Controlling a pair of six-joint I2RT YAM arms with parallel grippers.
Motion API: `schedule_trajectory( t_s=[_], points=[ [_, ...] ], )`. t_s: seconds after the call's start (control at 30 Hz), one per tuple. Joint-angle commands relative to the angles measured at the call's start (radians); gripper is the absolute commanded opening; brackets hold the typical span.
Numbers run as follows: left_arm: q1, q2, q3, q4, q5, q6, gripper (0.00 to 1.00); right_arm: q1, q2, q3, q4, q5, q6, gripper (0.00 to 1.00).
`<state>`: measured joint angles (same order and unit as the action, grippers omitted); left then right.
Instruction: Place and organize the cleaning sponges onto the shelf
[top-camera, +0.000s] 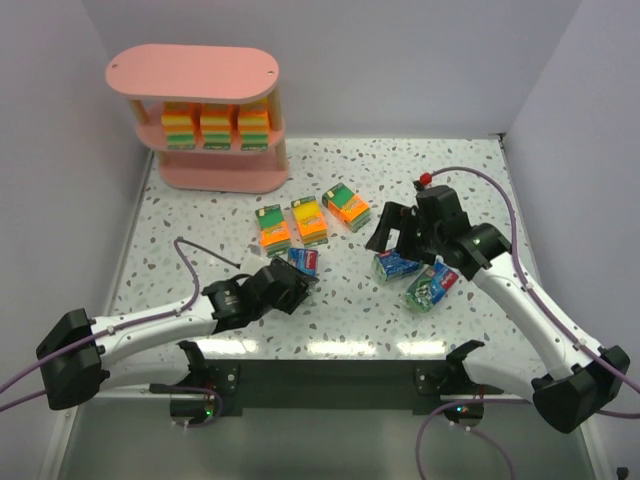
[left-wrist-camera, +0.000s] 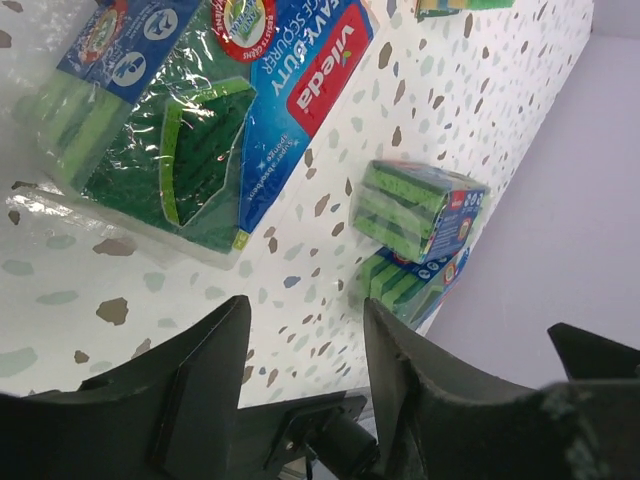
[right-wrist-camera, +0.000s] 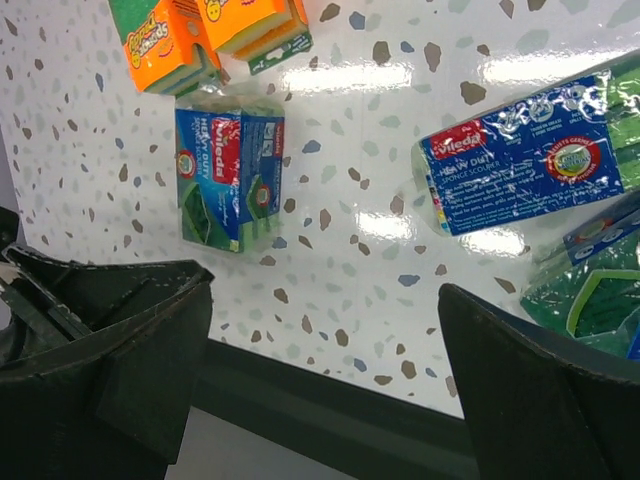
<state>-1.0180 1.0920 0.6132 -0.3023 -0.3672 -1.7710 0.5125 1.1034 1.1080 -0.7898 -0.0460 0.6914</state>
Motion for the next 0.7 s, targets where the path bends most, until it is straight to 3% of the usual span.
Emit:
schedule_trajectory(
  t_s=[0.0, 0.2, 0.5, 0.67],
  points=[
    [-0.008, 0.006, -0.015, 0.023, -0.049, -0.12, 0.54, -0.011, -0.016, -0.013, -0.023, 0.008, -0.033, 0.99],
    [-0.07, 0.003, -0.017, -0.049, -0.064, -0.221, 0.53, -0.02, -0.013, -0.011, -0.026, 0.005, -0.061, 0.99],
    [-0.07, -0.032, -0.055, -0.132, -0.128, -0.298, 0.59, -0.032, -0.002, -0.03, -0.008, -0.028, -0.066, 0.99],
    [-0.036, -0.037, -0.102, -0.078, -0.142, -0.275, 0.59, -0.034, 0.006, -0.028, -0.003, -0.035, -0.072, 0.99]
  ],
)
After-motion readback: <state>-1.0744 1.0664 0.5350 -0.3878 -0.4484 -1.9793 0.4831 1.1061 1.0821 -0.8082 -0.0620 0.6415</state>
